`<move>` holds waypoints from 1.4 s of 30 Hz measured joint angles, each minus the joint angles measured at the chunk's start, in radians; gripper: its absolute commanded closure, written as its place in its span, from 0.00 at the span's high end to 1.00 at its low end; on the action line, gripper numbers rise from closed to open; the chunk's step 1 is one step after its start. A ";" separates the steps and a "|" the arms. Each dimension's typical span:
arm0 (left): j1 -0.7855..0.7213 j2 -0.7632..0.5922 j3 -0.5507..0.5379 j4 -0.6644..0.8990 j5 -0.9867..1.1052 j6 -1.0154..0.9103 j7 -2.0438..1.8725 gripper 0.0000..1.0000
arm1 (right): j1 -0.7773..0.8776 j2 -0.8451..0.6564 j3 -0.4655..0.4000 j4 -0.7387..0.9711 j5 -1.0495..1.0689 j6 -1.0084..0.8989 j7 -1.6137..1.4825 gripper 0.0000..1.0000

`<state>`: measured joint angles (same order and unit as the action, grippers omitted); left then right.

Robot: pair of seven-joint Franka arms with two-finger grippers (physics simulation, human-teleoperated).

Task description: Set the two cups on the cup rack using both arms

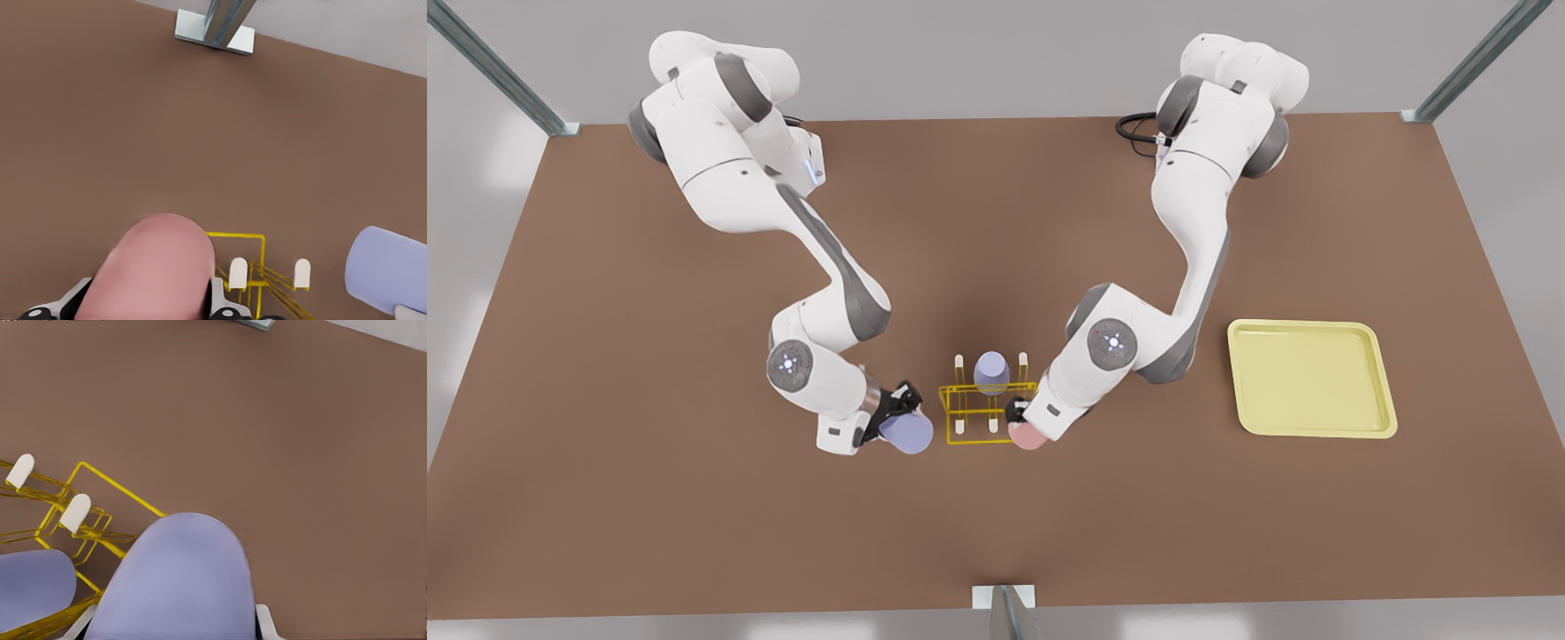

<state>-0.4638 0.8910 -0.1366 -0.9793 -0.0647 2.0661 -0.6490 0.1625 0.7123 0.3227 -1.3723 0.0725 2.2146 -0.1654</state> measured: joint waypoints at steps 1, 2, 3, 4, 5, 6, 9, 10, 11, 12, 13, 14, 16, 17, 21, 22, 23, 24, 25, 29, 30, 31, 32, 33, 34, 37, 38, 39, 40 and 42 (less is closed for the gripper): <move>0.000 0.003 0.003 0.000 0.003 0.003 -0.014 1.00 | -0.003 0.002 -0.001 0.011 0.000 0.000 0.013 0.76; 0.000 0.003 0.005 -0.001 0.006 0.005 -0.028 1.00 | -0.004 0.002 -0.002 0.026 0.001 -0.001 0.026 0.76; 0.000 0.004 0.006 -0.001 0.009 0.006 -0.041 1.00 | -0.004 0.004 0.000 0.042 0.003 -0.001 0.038 0.76; 0.001 0.003 0.006 -0.001 0.012 0.006 -0.053 1.00 | -0.003 0.004 0.005 0.058 0.005 -0.001 0.050 0.77; 0.005 -0.002 0.006 -0.002 0.015 -0.002 -0.064 1.00 | -0.002 0.004 0.009 0.069 0.007 -0.001 0.060 0.77; 0.022 -0.035 0.007 -0.002 0.019 -0.031 -0.075 1.00 | -0.002 0.004 0.020 0.081 0.009 -0.001 0.070 0.77; 0.199 -0.262 0.008 0.000 0.045 -0.242 -0.056 1.00 | 0.001 0.004 0.069 0.105 0.012 -0.001 0.097 0.77; 0.273 -0.324 0.010 0.001 0.060 -0.322 -0.032 1.00 | 0.001 0.004 0.090 0.103 0.013 -0.002 0.105 0.77; 0.334 -0.365 0.011 0.001 0.084 -0.406 0.003 1.00 | 0.002 0.004 0.106 0.101 0.015 -0.002 0.113 0.77; 0.387 -0.390 0.011 0.000 0.105 -0.487 0.040 1.00 | 0.003 0.004 0.118 0.099 0.015 -0.002 0.120 0.77; 0.418 -0.435 0.011 -0.071 0.119 -0.543 0.075 1.00 | 0.003 0.004 0.124 0.097 0.016 -0.002 0.127 0.77; 0.428 -0.556 0.011 -0.293 0.130 -0.538 0.109 1.00 | 0.004 0.004 0.127 0.095 0.017 -0.003 0.133 0.77; 0.414 -0.637 0.008 -0.447 0.127 -0.540 0.170 1.00 | 0.003 0.005 0.130 0.093 0.017 -0.009 0.145 0.77; 0.418 -0.643 0.009 -0.454 0.123 -0.546 0.197 1.00 | 0.002 0.005 0.130 0.090 0.017 -0.013 0.151 0.77; 0.420 -0.600 0.004 -0.462 0.067 -0.573 0.294 1.00 | 0.001 0.005 0.131 0.079 0.017 -0.033 0.170 0.77; 0.420 -0.594 0.004 -0.461 0.061 -0.574 0.315 1.00 | 0.001 0.005 0.131 0.079 0.017 -0.039 0.173 0.77; 0.421 -0.591 0.004 -0.461 0.057 -0.574 0.335 1.00 | 0.005 0.007 0.131 0.079 0.016 -0.044 0.177 0.77; 0.419 -0.586 0.004 -0.461 0.054 -0.573 0.354 1.00 | 0.011 0.013 0.130 0.080 0.017 -0.048 0.180 0.77; 0.417 -0.581 0.003 -0.461 0.051 -0.571 0.372 1.00 | 0.015 0.018 0.130 0.080 0.017 -0.051 0.183 0.77; 0.417 -0.572 0.003 -0.461 0.044 -0.565 0.433 1.00 | 0.027 0.045 0.130 0.083 0.017 -0.055 0.191 0.77; 0.418 -0.567 0.003 -0.461 0.044 -0.562 0.447 1.00 | 0.028 0.047 0.131 0.083 0.011 -0.056 0.197 0.77; 0.419 -0.563 0.003 -0.461 0.044 -0.559 0.460 1.00 | 0.029 0.049 0.131 0.085 0.006 -0.058 0.202 0.82; 0.419 -0.559 0.003 -0.460 0.044 -0.556 0.472 1.00 | 0.029 0.049 0.130 0.087 0.002 -0.060 0.208 0.94; 0.420 -0.557 0.003 -0.460 0.044 -0.553 0.483 1.00 | 0.029 0.050 0.130 0.089 -0.002 -0.061 0.214 0.99; 0.419 -0.556 0.003 -0.460 0.043 -0.551 0.494 1.00 | 0.029 0.049 0.130 0.091 -0.005 -0.062 0.219 1.00; 0.421 -0.554 0.003 -0.461 0.043 -0.547 0.523 1.00 | 0.028 0.049 0.127 0.097 -0.010 -0.064 0.232 1.00; 0.422 -0.553 0.004 -0.461 0.043 -0.546 0.532 1.00 | 0.027 0.049 0.127 0.098 -0.011 -0.065 0.236 1.00; 0.423 -0.551 0.004 -0.461 0.043 -0.545 0.540 1.00 | 0.026 0.049 0.127 0.098 -0.012 -0.066 0.239 1.00; 0.424 -0.550 0.004 -0.461 0.043 -0.545 0.548 1.00 | 0.026 0.048 0.126 0.102 -0.012 -0.066 0.242 1.00; 0.424 -0.550 0.005 -0.462 0.043 -0.543 0.562 1.00 | 0.024 0.044 0.126 0.119 -0.014 -0.070 0.248 1.00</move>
<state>-0.0399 0.3414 -0.1318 -1.4408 -0.0220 1.5229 -0.0866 0.1868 0.7565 0.4491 -1.2536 0.0585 2.1444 0.0831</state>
